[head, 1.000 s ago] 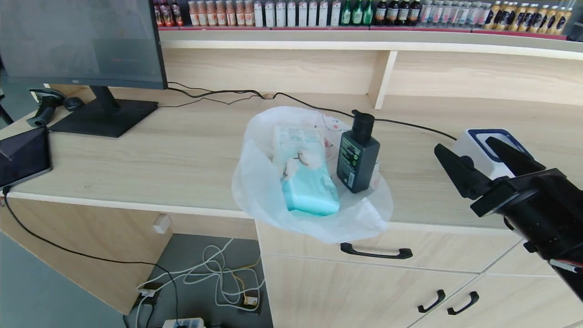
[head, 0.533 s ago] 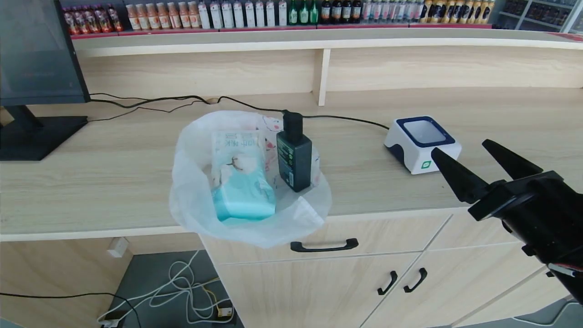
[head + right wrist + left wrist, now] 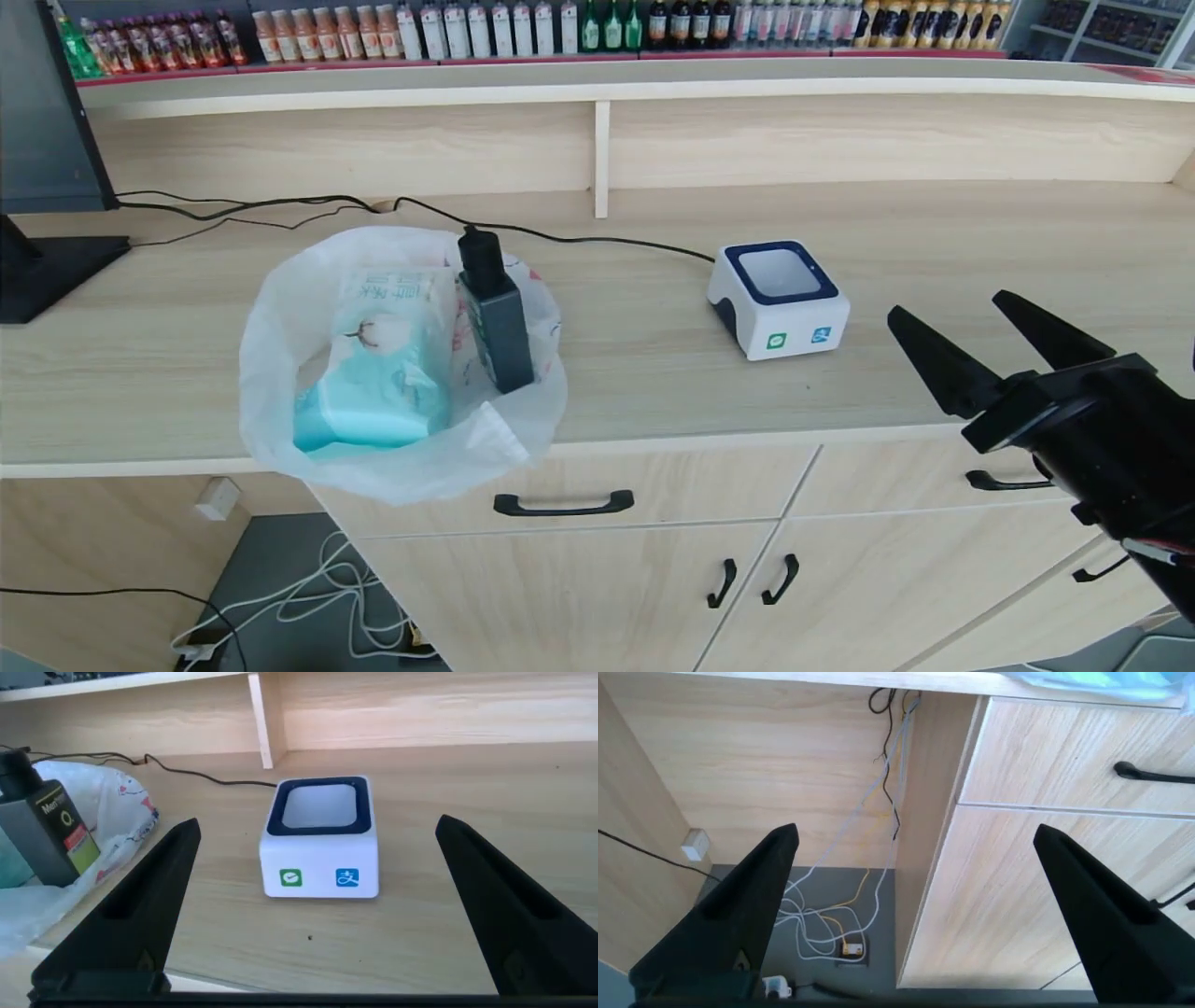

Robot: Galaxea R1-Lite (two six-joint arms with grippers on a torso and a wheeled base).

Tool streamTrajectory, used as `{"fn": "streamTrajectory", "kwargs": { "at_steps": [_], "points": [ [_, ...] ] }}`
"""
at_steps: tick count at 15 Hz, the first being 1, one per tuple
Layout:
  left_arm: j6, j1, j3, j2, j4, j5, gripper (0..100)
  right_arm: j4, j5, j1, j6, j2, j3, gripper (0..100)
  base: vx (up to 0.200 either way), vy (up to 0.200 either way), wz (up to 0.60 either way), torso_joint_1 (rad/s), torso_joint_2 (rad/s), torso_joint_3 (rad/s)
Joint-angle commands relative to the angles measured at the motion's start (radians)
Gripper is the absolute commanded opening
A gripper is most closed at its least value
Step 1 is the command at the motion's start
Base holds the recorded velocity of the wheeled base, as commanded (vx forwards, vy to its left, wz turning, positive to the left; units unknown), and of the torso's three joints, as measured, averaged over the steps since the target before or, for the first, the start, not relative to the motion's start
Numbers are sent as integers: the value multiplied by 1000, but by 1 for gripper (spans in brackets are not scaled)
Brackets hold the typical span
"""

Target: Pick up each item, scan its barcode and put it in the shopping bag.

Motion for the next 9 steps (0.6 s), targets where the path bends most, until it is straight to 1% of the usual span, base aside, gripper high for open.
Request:
{"fn": "streamTrajectory", "kwargs": {
  "at_steps": [1,9],
  "points": [
    [0,0,0,0,0,0,100,-2,0,-2,0,6,-6,100,0,-200,0,-2,-2,2],
    [0,0,0,0,0,0,100,-2,0,-1,0,23,-9,100,0,-200,0,1,4,1]
  ]
}}
